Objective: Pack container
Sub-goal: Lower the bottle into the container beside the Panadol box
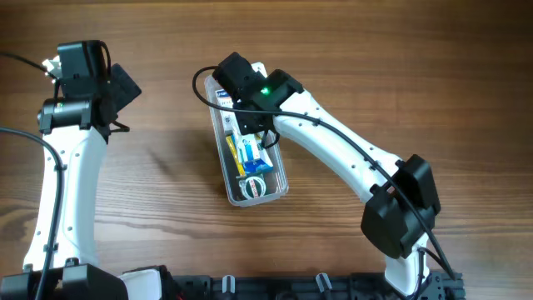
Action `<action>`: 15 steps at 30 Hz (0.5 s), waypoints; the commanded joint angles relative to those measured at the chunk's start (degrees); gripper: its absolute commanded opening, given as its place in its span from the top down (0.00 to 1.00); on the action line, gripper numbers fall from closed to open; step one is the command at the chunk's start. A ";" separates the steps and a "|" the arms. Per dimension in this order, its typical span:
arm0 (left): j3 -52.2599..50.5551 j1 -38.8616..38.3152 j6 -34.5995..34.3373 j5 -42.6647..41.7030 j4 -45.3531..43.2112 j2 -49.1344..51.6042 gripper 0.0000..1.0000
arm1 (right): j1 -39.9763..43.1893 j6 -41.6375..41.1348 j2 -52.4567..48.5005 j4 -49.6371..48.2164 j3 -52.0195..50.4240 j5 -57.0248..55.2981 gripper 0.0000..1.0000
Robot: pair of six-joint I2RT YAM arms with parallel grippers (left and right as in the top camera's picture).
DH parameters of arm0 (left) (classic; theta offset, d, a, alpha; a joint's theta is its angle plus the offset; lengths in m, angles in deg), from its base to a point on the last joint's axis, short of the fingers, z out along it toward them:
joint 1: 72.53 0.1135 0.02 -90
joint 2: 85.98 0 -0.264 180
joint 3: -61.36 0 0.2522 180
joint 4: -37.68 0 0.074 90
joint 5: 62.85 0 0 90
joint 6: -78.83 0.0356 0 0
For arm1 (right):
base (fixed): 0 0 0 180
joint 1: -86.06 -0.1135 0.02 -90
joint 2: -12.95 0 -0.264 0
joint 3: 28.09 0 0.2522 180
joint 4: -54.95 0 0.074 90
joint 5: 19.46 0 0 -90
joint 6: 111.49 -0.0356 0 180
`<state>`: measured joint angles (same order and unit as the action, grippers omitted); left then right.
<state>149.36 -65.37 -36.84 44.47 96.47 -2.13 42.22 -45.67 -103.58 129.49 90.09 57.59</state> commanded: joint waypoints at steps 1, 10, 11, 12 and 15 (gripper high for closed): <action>0.87 0.26 -0.09 0.52 0.04 -0.48 0.00 | -0.46 0.00 -2.43 -0.07 0.92 -0.59 0.96; 0.87 0.26 -0.09 0.52 0.04 -0.46 0.00 | -1.81 -2.47 -2.58 -0.07 -0.31 -1.22 0.96; 0.87 0.26 -0.09 0.52 0.04 -0.46 0.00 | -1.95 -2.93 -2.64 -0.35 -0.90 -1.46 0.96; 0.87 0.26 -0.09 0.55 0.04 -0.46 0.00 | -1.99 -2.93 -2.64 -0.76 -1.53 -1.49 0.96; 0.87 0.26 -0.09 0.52 0.04 -0.46 0.00 | -1.97 -2.95 -2.64 -1.68 -3.15 -1.79 0.96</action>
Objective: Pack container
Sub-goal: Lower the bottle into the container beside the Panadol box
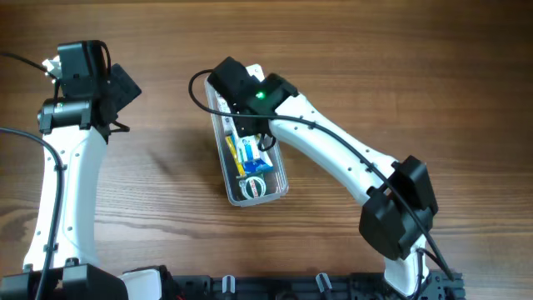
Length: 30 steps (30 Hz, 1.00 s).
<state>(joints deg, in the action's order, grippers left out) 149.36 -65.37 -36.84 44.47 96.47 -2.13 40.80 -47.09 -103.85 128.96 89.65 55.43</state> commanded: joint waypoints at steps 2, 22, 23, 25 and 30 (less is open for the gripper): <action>0.87 0.26 -0.09 0.52 0.04 -0.48 0.00 | -0.55 -1.51 -2.38 -1.27 -3.21 -0.07 0.96; 0.87 0.26 -0.09 0.52 0.04 -0.48 0.00 | -0.52 -1.53 -2.97 2.93 0.20 -5.46 0.96; 0.87 0.26 -0.09 0.52 0.04 -0.46 0.00 | -0.52 -1.44 -2.97 3.52 0.61 -5.51 0.96; 0.87 0.26 -0.09 0.55 0.02 -0.46 0.00 | -0.52 -1.38 -2.95 3.78 0.83 -5.68 0.96; 0.87 0.26 -0.09 0.52 0.04 -0.46 0.00 | -0.52 -1.38 -2.95 3.65 0.81 -5.66 0.96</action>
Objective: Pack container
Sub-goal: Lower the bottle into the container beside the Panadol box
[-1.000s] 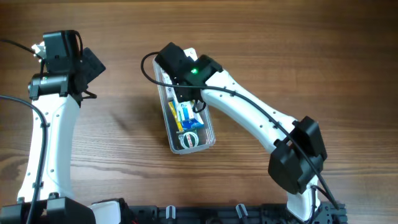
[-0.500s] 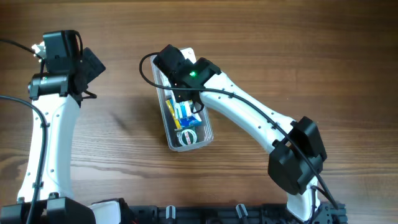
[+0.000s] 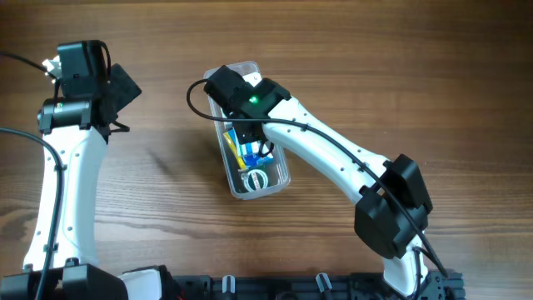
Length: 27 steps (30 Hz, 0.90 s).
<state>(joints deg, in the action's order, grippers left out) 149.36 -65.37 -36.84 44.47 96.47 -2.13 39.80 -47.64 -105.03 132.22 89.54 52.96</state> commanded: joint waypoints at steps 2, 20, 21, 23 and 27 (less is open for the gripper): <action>0.87 0.26 -0.09 0.52 0.04 -0.46 0.00 | 0.48 -0.85 -1.77 -0.02 0.90 -3.17 0.96; 0.87 0.26 -0.09 0.55 0.04 -0.46 0.00 | 0.76 0.48 -1.81 -4.79 0.37 -4.28 0.94; 0.87 0.26 -0.09 0.52 0.04 -0.46 0.00 | 0.81 0.72 -1.81 -5.22 0.37 -4.31 0.94; 0.87 0.26 -0.09 0.52 0.02 -0.46 0.00 | 0.92 0.76 -1.81 -6.14 0.37 -4.79 0.95; 0.87 0.26 -0.09 0.52 0.04 -0.46 0.00 | 1.18 3.13 -1.81 -8.68 0.37 -5.18 0.94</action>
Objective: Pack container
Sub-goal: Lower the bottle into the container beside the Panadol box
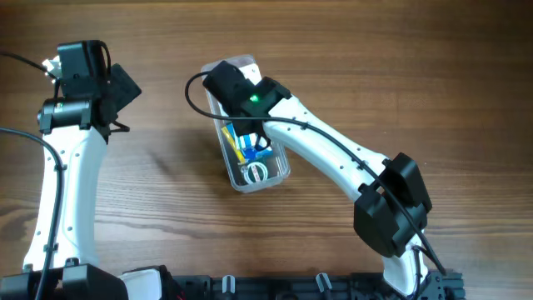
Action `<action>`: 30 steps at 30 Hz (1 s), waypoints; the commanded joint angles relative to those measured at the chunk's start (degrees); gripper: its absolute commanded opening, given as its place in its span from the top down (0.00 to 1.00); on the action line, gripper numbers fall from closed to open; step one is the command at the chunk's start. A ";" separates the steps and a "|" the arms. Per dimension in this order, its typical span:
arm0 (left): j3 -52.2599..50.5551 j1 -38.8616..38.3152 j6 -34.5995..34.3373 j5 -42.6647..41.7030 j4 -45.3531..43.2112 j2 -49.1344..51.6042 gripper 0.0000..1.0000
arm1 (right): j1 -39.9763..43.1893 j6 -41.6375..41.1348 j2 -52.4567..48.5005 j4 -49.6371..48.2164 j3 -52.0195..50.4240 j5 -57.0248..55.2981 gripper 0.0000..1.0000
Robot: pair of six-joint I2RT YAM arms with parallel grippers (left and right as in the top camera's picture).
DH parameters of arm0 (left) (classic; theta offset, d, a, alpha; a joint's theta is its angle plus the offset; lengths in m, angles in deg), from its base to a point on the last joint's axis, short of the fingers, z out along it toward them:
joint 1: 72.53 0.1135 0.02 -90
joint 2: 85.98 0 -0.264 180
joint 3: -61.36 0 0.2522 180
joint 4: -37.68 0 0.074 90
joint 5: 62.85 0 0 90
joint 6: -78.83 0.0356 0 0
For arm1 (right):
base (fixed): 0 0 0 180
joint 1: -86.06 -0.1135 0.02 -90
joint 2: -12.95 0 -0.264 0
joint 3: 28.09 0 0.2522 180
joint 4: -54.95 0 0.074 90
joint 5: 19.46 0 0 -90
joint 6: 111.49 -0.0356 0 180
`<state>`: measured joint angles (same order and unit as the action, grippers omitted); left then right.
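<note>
A clear plastic container [236,172] lies slanted on the wooden table just left of centre. Inside it are a yellow stick-like item [232,148], blue-packaged items [252,150] and a small silvery ring-shaped item [256,172]. My right gripper [240,127] reaches down into the far half of the container. Its own wrist hides its fingers, so how they stand is hidden. My left gripper [125,86] hangs at the far left, well away from the container, with nothing seen in it.
The right arm's white links [333,158] run from the container to the base at the near right [391,217]. The left arm [62,175] stands along the left side. A black rail [275,287] lines the near edge.
The container has shifted slightly away from me, with the right gripper still in its far half. The left arm has not moved.
The right gripper was in the container's far half, covering its far end. At each later moment the gripper stood farther left and the container sat farther away and more upright, its far end now showing past the wrist. The left arm stayed still.
</note>
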<state>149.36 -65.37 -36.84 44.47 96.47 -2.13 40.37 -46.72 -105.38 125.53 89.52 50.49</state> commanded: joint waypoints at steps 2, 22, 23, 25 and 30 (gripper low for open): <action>0.87 0.26 -0.09 0.52 0.04 -0.46 0.00 | 0.61 2.84 -1.46 -3.63 0.39 -3.13 0.89; 0.87 0.26 -0.09 0.52 0.04 -0.46 0.00 | 0.68 5.51 3.96 -0.90 0.63 -5.88 0.96; 0.87 0.26 -0.09 0.52 0.04 -0.46 0.00 | 0.68 5.51 5.35 0.07 0.63 -5.86 0.95; 0.87 0.26 -0.09 0.52 0.04 -0.46 0.00 | 0.72 4.98 6.91 1.66 0.63 -5.77 0.96; 0.87 0.26 -0.09 0.52 0.04 -0.46 0.00 | 0.83 0.31 6.91 5.33 -0.28 -3.19 0.96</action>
<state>149.36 -65.37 -36.84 44.47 96.47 -2.13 40.74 -42.94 -100.81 129.88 89.52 47.60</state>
